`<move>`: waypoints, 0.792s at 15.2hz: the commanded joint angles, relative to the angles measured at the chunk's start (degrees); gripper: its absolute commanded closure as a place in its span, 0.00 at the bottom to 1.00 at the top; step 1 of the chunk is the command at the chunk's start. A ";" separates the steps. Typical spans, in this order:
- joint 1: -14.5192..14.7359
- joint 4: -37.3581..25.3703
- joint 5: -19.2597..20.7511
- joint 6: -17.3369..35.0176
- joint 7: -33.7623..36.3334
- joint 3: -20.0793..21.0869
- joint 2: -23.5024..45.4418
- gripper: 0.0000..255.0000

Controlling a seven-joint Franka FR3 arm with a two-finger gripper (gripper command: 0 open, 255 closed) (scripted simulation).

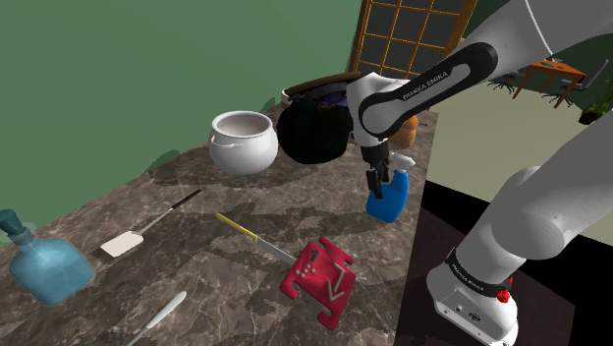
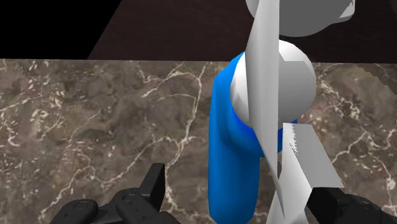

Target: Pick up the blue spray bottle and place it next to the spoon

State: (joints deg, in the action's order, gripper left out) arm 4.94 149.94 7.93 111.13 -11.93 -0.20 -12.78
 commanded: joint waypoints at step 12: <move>0.03 -0.58 -0.12 -1.80 -0.22 0.02 -1.24 1.00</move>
State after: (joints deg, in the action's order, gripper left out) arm 4.97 149.60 7.84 109.98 -12.05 -0.17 -13.61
